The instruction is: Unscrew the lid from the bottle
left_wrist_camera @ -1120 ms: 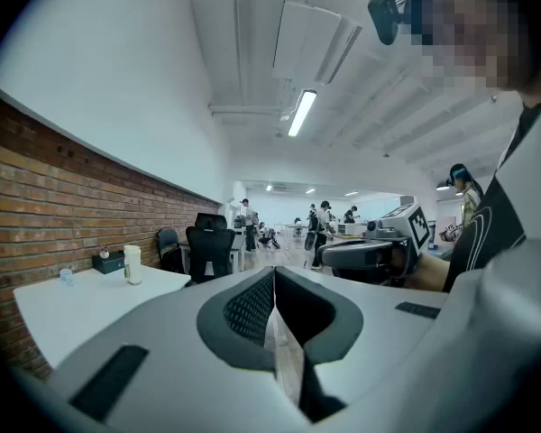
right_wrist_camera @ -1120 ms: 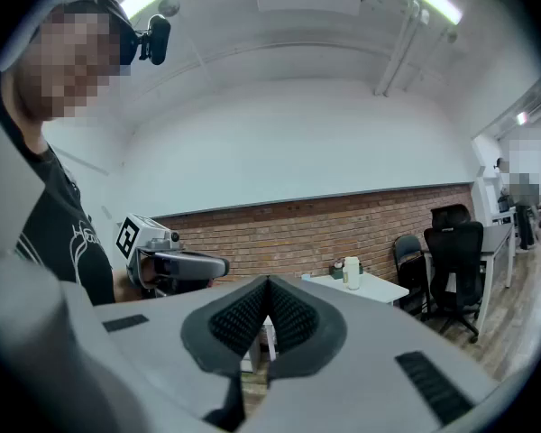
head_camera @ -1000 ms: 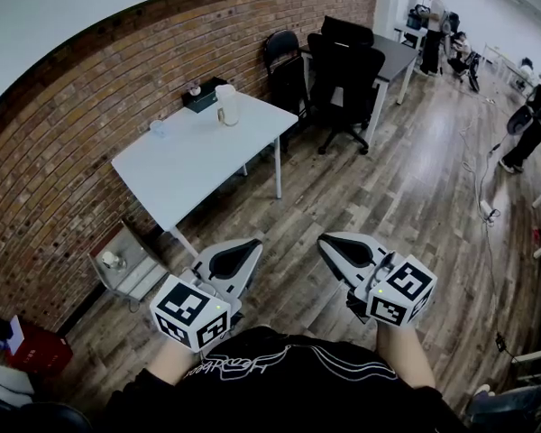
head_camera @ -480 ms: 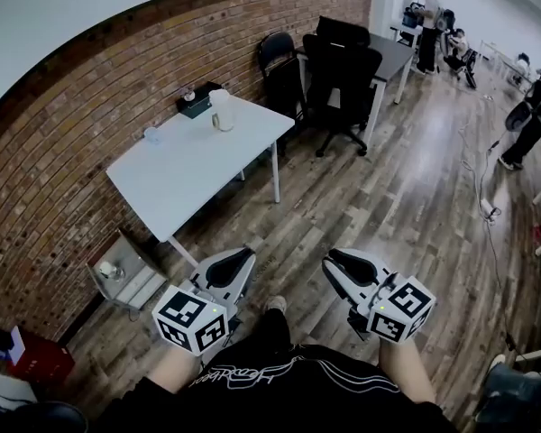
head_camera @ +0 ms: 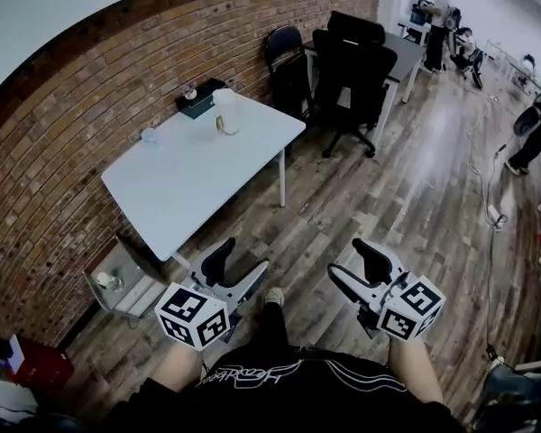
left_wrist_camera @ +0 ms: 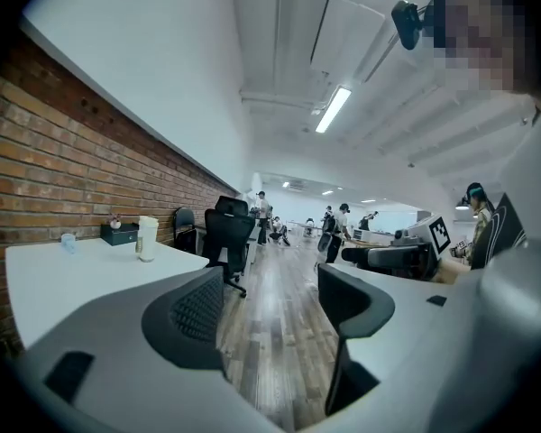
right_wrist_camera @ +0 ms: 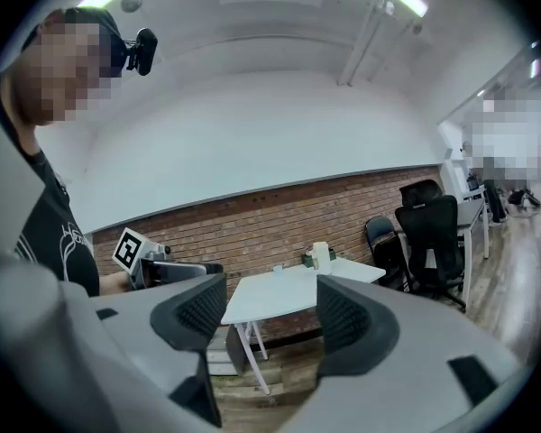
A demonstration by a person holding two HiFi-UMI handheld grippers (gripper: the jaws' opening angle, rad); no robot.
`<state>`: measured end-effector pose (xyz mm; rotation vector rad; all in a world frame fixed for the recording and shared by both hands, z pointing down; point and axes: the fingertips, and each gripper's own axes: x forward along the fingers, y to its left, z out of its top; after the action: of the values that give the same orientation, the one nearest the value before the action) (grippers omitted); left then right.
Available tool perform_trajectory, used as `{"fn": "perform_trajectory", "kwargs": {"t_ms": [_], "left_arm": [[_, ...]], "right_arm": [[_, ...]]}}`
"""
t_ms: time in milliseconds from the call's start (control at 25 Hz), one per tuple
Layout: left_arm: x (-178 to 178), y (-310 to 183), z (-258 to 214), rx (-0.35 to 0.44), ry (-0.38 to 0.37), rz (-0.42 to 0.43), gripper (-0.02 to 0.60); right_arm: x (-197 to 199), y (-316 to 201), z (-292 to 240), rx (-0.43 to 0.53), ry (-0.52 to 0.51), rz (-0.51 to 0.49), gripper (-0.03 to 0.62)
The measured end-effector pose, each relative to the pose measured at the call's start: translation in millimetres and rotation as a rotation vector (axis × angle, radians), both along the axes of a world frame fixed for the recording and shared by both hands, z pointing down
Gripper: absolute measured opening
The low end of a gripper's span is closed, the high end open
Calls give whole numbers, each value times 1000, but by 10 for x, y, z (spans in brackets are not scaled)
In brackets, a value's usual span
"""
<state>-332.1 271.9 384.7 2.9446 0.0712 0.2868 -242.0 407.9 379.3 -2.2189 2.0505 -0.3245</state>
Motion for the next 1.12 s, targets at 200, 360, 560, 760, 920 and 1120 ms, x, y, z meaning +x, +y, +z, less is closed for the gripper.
{"fn": "perform_trajectory", "kwargs": {"t_ms": [200, 360, 560, 760, 920, 1120], "left_arm": [[440, -761, 211, -14, -18, -57, 348], [868, -1394, 485, -38, -73, -90, 364], [1473, -2202, 448, -22, -60, -120, 373], [1933, -2855, 376, 0, -55, -151, 385], [2179, -3208, 345, 15, -43, -207, 406], [2445, -3563, 465, -74, -45, -263, 420]], "right_arm": [[507, -715, 141, -42, -5, -32, 305], [1010, -1338, 327, -93, -29, -57, 356], [1650, -2161, 359, -113, -57, -92, 381], [2165, -2823, 203, -81, -39, -91, 413], [2416, -3039, 103, -45, -26, -98, 423], [2709, -3204, 151, -61, -18, -111, 423]]}}
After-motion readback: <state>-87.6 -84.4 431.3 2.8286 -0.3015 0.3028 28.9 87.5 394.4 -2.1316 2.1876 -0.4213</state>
